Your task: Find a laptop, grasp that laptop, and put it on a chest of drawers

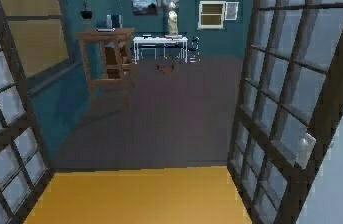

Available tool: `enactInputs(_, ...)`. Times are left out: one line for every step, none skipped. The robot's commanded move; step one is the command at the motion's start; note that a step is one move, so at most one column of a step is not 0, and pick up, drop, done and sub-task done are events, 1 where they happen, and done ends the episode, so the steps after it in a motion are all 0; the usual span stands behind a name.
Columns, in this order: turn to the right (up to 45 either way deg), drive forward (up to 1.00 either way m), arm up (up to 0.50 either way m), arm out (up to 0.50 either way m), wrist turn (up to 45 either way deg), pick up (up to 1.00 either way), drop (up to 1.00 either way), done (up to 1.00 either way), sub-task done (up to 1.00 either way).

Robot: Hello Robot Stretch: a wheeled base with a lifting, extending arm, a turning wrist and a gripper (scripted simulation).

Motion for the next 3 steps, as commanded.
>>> enactInputs(0.0,1.0,0.0,0.0,0.0,0.0,0.0,0.0,0.0)
enactInputs(0.0,0.85,0.0,0.0,0.0,0.0,0.0,0.0,0.0)
enactInputs(33.0,0.0,0.0,0.0,0.0,0.0,0.0,0.0,0.0)
